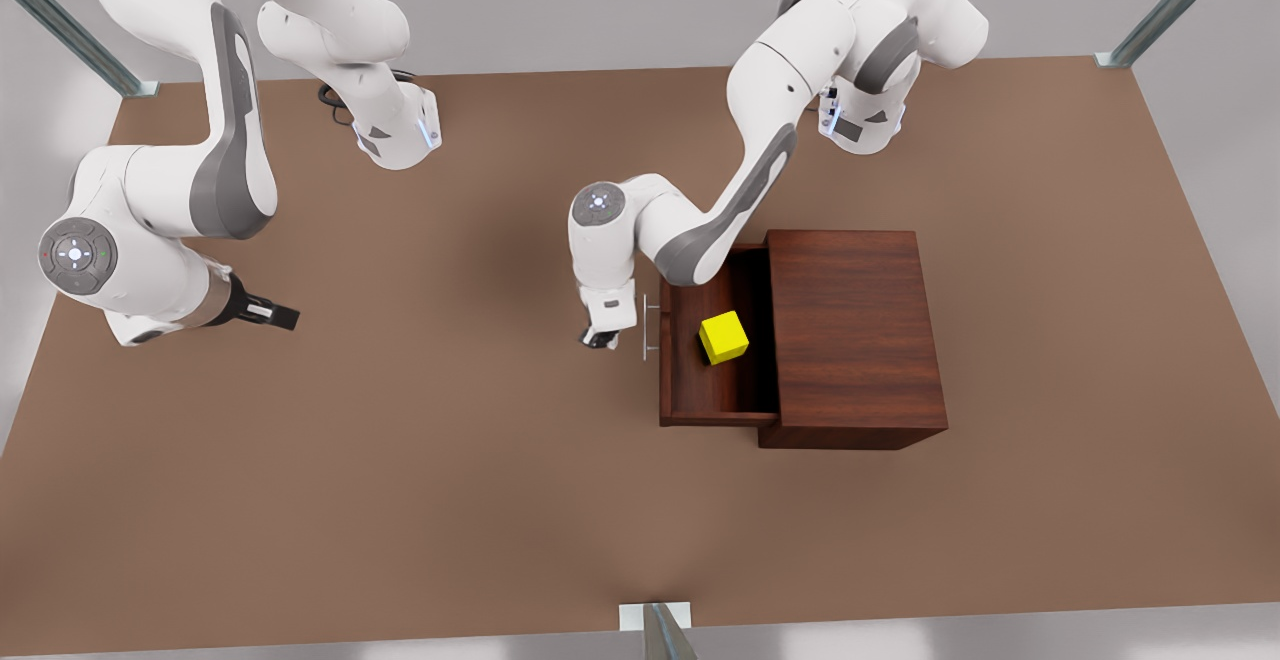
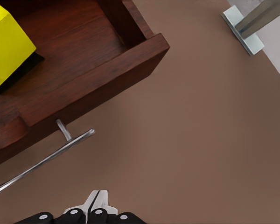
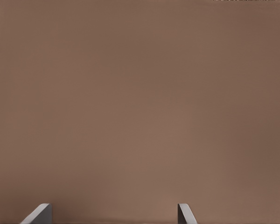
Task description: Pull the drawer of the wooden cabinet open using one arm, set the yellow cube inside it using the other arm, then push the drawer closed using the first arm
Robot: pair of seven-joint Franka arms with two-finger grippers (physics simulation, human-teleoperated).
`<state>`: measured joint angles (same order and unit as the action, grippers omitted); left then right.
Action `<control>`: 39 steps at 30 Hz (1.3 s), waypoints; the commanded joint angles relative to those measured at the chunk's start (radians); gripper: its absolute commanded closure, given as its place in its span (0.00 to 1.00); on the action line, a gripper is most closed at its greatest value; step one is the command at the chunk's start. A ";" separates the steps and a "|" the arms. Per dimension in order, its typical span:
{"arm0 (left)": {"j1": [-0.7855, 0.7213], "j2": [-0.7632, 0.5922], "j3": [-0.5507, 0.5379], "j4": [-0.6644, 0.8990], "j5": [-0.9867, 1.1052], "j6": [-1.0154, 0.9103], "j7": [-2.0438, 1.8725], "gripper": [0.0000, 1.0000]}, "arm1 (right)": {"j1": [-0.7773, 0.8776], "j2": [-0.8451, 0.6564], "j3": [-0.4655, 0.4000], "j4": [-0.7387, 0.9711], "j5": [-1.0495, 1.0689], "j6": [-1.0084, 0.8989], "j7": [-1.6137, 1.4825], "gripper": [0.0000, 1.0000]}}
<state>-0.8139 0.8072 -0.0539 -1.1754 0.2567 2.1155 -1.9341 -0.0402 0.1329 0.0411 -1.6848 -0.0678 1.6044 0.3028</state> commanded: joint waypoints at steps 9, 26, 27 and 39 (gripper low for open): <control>0.075 -0.011 0.000 -0.007 -0.040 -0.181 -0.319 1.00 | 0.002 -0.001 0.000 0.000 0.000 0.000 -0.192 0.00; 0.139 -0.151 0.003 -0.178 -0.086 -0.328 -0.181 1.00 | 0.002 0.010 0.002 0.007 0.000 -0.001 -0.191 0.00; 0.142 -0.152 0.008 -0.178 -0.085 -0.333 -0.181 1.00 | 0.002 0.010 0.002 0.007 0.000 -0.001 -0.191 0.00; 0.153 -0.155 0.055 -0.193 -0.066 -0.411 -0.172 1.00 | 0.002 0.011 0.002 0.007 -0.001 -0.001 -0.191 0.00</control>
<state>-0.6610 0.6535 -0.0012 -1.3688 0.1843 1.7370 -2.1165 -0.0384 0.1452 0.0430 -1.6786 -0.0695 1.6038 0.1341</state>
